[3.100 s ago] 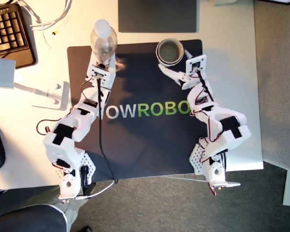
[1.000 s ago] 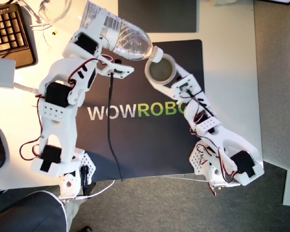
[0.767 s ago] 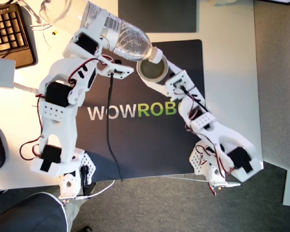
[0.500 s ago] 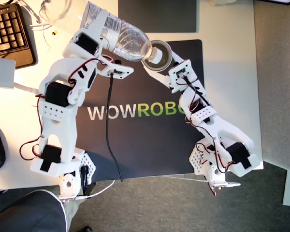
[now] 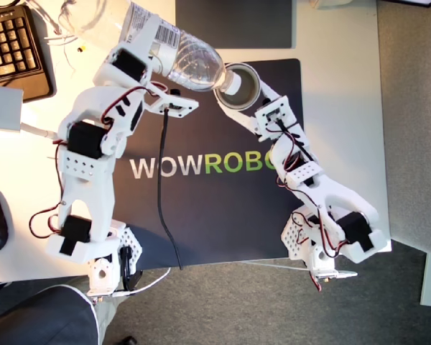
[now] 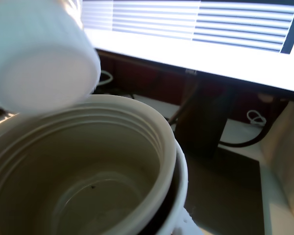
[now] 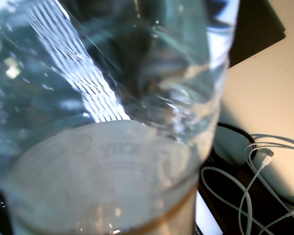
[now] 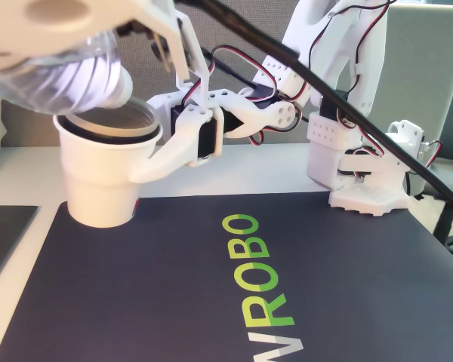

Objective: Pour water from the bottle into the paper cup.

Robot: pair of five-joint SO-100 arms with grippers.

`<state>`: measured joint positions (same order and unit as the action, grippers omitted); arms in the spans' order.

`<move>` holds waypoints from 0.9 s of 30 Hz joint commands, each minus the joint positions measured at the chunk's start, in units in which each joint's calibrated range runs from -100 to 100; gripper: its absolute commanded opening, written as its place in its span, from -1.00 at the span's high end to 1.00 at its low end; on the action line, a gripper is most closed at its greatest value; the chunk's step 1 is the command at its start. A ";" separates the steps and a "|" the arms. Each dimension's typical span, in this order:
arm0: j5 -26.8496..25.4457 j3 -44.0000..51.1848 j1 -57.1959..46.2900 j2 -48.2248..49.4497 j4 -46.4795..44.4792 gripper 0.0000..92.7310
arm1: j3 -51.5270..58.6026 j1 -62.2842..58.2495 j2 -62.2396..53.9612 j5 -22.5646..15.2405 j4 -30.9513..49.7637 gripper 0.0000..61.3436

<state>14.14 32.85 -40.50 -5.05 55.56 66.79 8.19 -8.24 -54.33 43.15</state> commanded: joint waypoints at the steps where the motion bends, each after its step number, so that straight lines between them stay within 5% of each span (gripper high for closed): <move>1: 0.15 0.36 -0.47 8.61 -0.04 1.00 | -0.04 0.71 -3.31 0.49 2.52 0.99; 27: 0.15 -2.09 -0.60 9.31 -0.44 1.00 | 3.86 1.19 -5.46 0.54 3.01 0.99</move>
<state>14.14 30.13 -40.50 -5.05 55.56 70.75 8.59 -8.24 -54.19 43.47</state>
